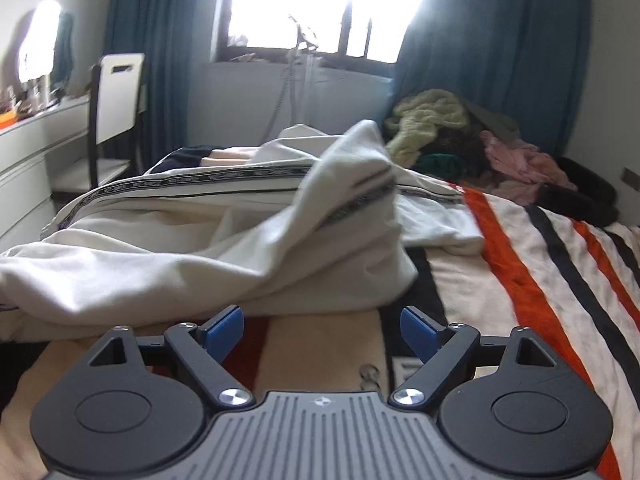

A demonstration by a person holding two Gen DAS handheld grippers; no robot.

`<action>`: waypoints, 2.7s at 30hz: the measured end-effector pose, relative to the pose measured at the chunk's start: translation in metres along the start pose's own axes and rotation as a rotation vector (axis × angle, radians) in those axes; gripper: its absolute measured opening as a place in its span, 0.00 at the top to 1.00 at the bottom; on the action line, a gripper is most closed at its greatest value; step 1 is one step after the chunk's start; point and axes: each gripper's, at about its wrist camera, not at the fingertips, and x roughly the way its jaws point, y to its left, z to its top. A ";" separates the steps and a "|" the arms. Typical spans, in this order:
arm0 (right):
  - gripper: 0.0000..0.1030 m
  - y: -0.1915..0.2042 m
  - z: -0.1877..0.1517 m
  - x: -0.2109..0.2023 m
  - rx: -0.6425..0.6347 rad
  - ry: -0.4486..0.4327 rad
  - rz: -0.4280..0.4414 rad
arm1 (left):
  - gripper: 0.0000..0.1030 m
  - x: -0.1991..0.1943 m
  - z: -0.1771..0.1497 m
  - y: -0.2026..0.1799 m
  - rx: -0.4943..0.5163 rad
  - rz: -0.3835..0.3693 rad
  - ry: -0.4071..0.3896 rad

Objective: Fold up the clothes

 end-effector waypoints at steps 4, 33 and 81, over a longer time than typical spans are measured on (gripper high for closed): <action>0.12 -0.014 0.002 0.000 0.099 0.043 0.002 | 0.16 0.022 0.029 0.010 -0.062 -0.011 -0.031; 0.13 -0.096 -0.035 0.123 0.403 0.217 -0.131 | 0.95 0.094 0.046 -0.072 0.163 -0.050 -0.281; 0.68 -0.051 0.082 0.465 0.170 0.247 -0.144 | 0.28 0.117 -0.020 0.041 -0.154 -0.123 0.013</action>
